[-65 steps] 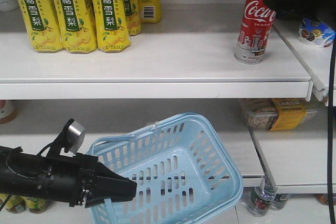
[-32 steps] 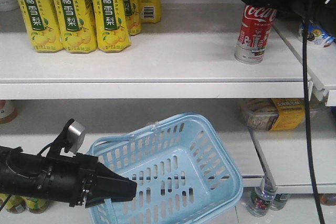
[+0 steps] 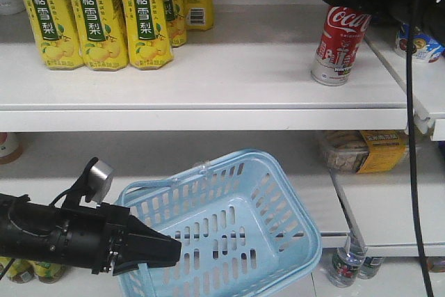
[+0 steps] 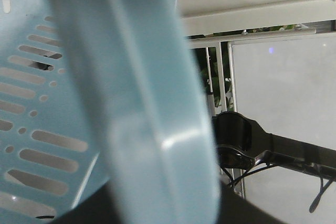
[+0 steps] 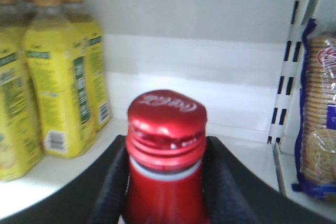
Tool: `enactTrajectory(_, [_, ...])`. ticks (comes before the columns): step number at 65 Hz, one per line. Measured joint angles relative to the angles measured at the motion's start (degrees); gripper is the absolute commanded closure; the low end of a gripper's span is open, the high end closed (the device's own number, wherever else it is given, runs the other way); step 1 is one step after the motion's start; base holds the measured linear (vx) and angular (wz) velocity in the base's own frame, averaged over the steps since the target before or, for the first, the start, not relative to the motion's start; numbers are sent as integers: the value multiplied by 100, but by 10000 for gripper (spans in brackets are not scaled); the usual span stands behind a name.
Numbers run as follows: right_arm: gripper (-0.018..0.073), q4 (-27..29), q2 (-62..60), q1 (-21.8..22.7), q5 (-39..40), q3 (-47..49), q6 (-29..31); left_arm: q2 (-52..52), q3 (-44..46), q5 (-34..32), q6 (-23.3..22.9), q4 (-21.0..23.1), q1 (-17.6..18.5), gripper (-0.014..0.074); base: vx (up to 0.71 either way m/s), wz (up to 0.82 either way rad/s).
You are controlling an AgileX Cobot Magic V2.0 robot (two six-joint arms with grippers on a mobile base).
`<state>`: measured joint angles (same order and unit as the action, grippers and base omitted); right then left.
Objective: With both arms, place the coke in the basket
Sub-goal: 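Lift the bottle off the shelf and lower it into the basket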
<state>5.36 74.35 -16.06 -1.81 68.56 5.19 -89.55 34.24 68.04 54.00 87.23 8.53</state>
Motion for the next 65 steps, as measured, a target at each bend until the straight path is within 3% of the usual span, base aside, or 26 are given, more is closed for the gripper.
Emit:
enactTrajectory(21, [566,-253,-878,-648,-1140,0,6,0,0,0,0,0,0,603,0,0])
enactTrajectory(47, [564,-223,-1329,-1909,-2876,0,6,0,0,0,0,0,0,603,0,0])
enactTrajectory(65, [564,355,-662,-2194,-3702,0,6,0,0,0,0,0,0,603,0,0])
